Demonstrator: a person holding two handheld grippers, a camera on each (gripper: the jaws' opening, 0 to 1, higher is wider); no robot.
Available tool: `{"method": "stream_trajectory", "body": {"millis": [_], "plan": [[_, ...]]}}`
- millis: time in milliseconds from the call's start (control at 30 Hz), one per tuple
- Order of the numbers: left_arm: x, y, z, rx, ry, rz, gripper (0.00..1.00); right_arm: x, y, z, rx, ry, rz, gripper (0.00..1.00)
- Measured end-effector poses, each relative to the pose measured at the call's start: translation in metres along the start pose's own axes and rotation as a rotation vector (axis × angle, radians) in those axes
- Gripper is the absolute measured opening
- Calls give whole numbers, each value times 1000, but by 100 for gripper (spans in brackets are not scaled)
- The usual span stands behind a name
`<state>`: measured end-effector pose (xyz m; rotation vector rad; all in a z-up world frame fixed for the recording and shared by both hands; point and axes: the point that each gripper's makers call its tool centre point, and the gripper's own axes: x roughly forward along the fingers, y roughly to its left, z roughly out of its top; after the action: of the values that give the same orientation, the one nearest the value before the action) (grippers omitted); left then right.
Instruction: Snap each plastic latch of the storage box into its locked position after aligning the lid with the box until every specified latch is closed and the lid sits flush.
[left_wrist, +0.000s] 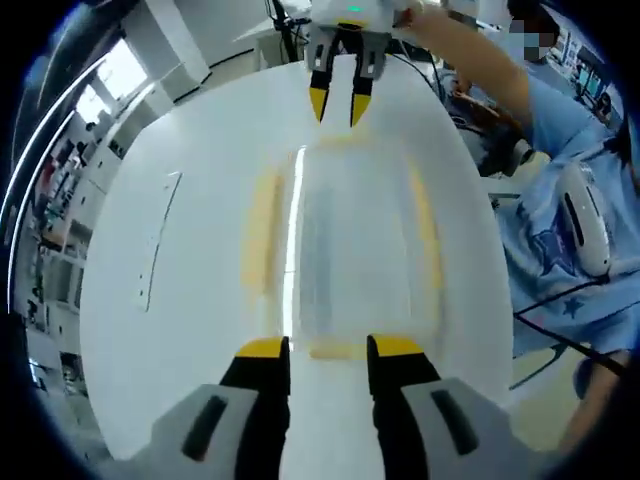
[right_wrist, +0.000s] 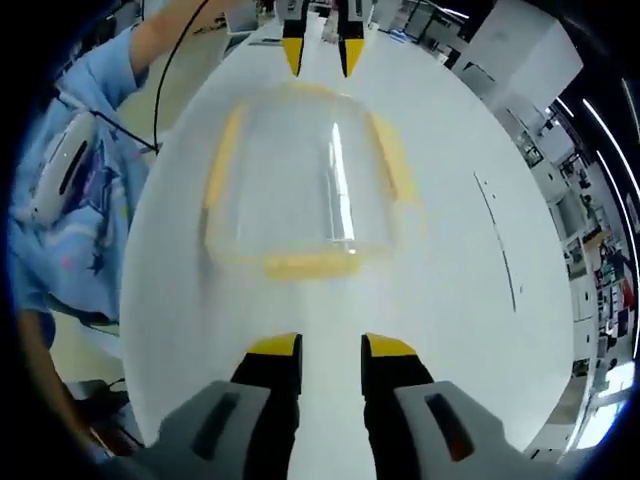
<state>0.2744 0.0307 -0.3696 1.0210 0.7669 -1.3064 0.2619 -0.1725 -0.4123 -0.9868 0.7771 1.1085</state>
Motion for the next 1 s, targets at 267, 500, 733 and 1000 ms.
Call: {"method": "stream_trajectory", "body": {"millis": [267,500,733,1000], "plan": [[26,-22,35,83,52,-70,28,-3,3,20,19,-121,-39,12],[38,-31,28,5,179,-147,23,-4,15,33,28,-304,-50,9],[41,-31,29,3,268,-139,23,1,-1,25,106,-473,-83,9],[42,-30,28,10,329,-143,23,7,-4,35,138,-662,-79,9]]}}
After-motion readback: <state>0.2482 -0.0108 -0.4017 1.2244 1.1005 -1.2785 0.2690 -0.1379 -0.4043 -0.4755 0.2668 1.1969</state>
